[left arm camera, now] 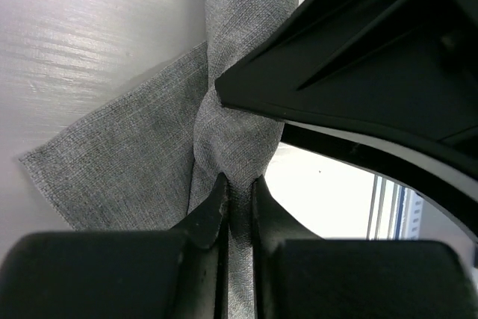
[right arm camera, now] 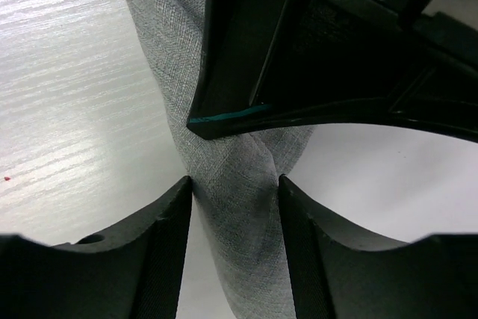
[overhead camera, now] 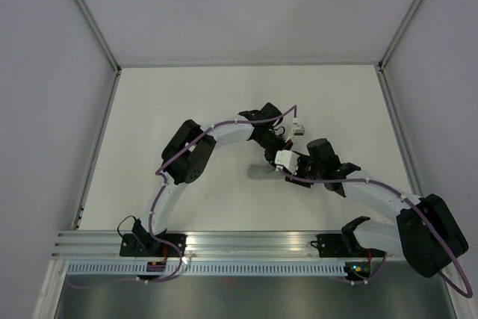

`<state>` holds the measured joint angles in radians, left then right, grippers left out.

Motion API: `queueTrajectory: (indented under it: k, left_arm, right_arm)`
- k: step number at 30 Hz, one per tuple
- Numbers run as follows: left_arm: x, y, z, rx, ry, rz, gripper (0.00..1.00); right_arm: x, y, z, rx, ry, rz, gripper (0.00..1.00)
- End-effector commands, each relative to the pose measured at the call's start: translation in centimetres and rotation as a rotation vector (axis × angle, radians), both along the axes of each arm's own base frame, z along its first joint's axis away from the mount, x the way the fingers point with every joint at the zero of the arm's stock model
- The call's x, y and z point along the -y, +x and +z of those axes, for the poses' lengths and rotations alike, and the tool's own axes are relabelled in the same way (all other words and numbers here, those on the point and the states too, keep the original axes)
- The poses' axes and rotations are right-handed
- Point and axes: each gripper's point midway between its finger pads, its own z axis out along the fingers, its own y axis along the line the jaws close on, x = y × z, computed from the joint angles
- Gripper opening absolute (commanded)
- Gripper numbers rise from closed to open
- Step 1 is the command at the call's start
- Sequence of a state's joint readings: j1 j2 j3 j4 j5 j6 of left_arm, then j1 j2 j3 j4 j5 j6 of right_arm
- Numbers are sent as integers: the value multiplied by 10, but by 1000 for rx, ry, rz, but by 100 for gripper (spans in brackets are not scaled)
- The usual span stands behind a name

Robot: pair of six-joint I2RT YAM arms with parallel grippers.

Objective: Fold the napkin, place the utensils inside, and roll it up
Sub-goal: Roll the napkin with the utensil

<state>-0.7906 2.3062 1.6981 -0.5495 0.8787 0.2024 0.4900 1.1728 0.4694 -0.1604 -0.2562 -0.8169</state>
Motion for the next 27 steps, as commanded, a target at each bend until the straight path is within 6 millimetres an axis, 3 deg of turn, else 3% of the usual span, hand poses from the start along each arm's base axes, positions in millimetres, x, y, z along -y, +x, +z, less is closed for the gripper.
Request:
queueTrajectory:
  k: [1,5,10,18,20,27]
  left_arm:
    - [-61,-38,-78,-175,382,46,12]
    - [-60,-33,-74,-179,378,64,21]
    - [-54,-17,-62,-140,341,110,35]
    - [-37,31,-6,-17,198,305,45]
    - [-36,44,1,12,178,360,46]
    - [-45,61,20,57,104,457,47]
  right_arm:
    - [2,7,-5,21,-29,-10,55]
    - [6,5,-13,-5,-58,-10,42]
    - [4,4,-15,-52,-69,-3,13]
    - [2,-2,-18,-175,-69,20,4]
    - [5,-4,-21,-208,-76,17,3]
    - [6,-2,-23,-274,-91,31,1]
